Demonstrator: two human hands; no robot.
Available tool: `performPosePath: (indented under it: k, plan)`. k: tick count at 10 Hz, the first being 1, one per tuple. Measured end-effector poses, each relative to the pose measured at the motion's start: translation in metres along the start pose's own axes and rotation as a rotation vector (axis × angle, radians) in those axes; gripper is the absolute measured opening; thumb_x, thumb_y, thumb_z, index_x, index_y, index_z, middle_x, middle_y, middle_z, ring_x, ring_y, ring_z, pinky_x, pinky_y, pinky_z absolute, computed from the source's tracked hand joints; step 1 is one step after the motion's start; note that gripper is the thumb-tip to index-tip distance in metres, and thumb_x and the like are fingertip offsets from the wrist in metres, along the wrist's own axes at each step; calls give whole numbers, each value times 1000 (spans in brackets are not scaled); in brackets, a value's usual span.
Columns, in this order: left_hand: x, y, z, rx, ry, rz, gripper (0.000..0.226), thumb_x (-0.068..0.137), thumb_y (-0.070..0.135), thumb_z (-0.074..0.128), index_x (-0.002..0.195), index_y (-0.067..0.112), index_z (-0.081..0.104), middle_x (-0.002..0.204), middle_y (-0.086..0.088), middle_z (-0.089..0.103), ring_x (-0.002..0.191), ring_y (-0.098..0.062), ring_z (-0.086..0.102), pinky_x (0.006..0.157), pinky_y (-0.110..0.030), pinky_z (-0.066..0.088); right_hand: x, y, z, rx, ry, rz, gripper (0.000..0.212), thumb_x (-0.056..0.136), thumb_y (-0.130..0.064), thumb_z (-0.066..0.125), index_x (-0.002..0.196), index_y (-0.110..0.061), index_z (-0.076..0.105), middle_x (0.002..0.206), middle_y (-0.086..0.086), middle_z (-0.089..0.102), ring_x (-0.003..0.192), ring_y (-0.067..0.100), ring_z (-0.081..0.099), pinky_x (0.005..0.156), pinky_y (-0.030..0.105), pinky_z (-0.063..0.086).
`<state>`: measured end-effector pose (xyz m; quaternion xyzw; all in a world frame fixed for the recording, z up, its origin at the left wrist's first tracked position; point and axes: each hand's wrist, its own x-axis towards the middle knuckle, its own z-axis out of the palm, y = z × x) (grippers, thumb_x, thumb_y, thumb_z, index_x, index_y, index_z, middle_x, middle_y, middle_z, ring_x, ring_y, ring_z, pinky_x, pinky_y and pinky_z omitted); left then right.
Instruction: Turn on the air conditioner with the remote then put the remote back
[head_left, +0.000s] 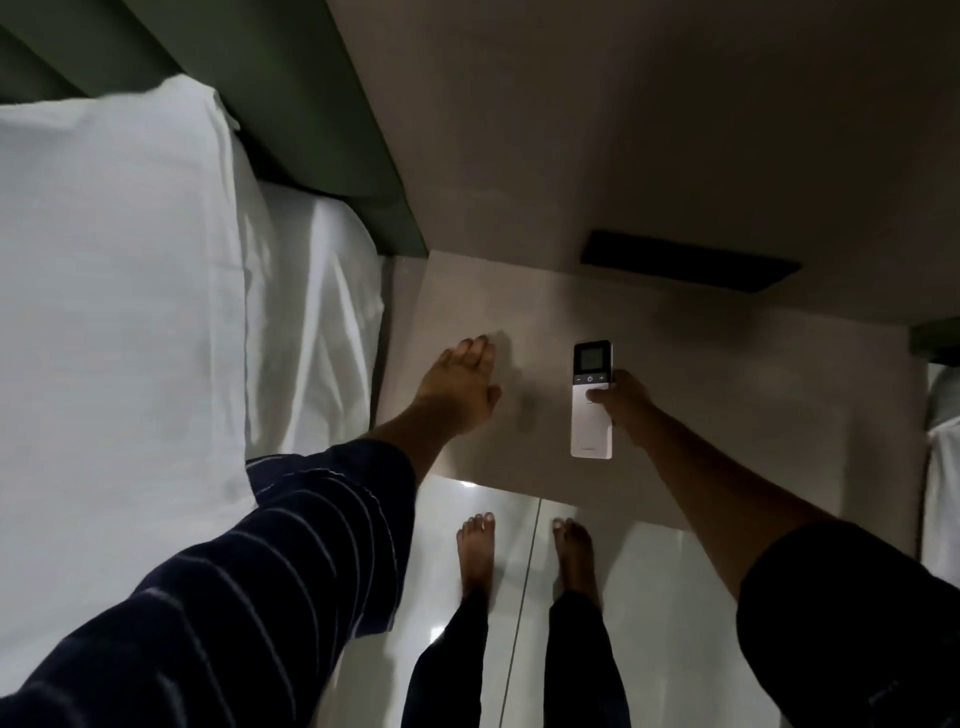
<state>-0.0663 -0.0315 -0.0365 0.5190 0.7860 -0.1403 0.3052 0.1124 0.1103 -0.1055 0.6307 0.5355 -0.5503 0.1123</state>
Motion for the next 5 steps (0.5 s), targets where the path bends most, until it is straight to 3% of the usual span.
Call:
performPosePath:
  k: [3,4,5]
  plan:
    - [11,26,11,-37,27,86,68,101,37,30,156,6,5,165,-13,8,152,-28,11,123,-39,12,25,14,1,27,86,-8,42,88,4,55,129,2,47,130,27,56,118,41,56,99,52,48]
    - [5,35,9,-48,13,107,68,101,38,29,156,6,4,165,-14,7,152,-28,11,124,-39,13,20,15,-1,31,106,4,41,89,6,51,130,1,47,130,26,56,118,41,56,99,51,48]
    - [-3,39,0,-66,17,112,68,101,39,28,156,5,3,165,-13,7,152,-27,10,124,-39,13,2,14,-6,13,170,22,43,88,3,54,131,0,46,131,25,54,118,39,55,88,39,49]
